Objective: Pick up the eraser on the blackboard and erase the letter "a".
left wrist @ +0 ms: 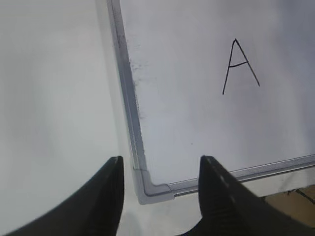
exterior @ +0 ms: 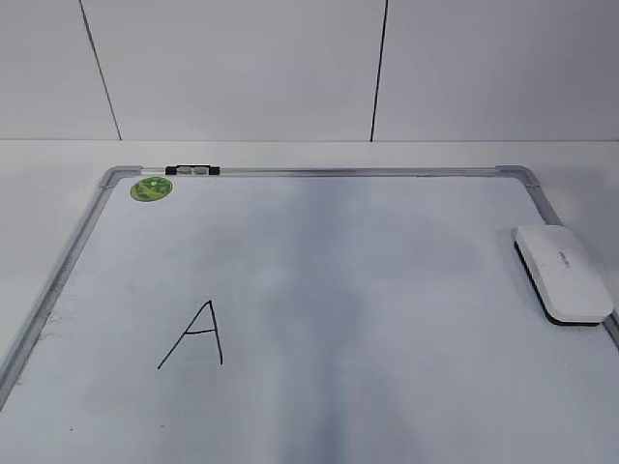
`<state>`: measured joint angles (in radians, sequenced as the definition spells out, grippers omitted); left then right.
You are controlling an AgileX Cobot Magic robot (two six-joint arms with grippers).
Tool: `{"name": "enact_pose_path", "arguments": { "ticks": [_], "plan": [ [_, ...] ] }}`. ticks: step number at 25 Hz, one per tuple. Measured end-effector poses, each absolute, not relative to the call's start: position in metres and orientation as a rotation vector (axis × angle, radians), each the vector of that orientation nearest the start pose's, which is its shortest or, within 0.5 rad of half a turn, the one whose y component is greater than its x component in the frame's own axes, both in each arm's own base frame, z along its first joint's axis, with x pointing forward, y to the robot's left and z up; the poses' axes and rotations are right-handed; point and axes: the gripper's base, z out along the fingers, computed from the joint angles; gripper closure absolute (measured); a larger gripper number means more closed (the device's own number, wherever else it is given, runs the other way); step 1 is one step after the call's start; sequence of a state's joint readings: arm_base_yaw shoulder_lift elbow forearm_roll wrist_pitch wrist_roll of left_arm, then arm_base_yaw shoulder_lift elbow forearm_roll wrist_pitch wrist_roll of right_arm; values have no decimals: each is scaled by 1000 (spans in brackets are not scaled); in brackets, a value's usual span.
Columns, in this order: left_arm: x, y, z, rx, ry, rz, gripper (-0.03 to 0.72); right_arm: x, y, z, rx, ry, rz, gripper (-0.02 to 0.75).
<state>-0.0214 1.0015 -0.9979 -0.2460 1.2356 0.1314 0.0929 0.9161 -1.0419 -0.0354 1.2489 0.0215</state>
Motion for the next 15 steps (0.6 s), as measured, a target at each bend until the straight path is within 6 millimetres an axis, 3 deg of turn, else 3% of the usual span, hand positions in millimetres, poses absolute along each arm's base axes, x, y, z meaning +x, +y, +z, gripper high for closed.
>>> {"name": "enact_pose_path", "arguments": {
  "ticks": [7,11,15],
  "plan": [
    [100,-24,338,174,2567,-307,327,97,6,370,-88,2483,1,144],
    [72,-24,329,181,2509,-302,328,69,3,375,-82,2385,0,145],
    [50,-23,315,188,2473,-294,328,49,0,367,-76,2347,-7,145]
  ]
}}
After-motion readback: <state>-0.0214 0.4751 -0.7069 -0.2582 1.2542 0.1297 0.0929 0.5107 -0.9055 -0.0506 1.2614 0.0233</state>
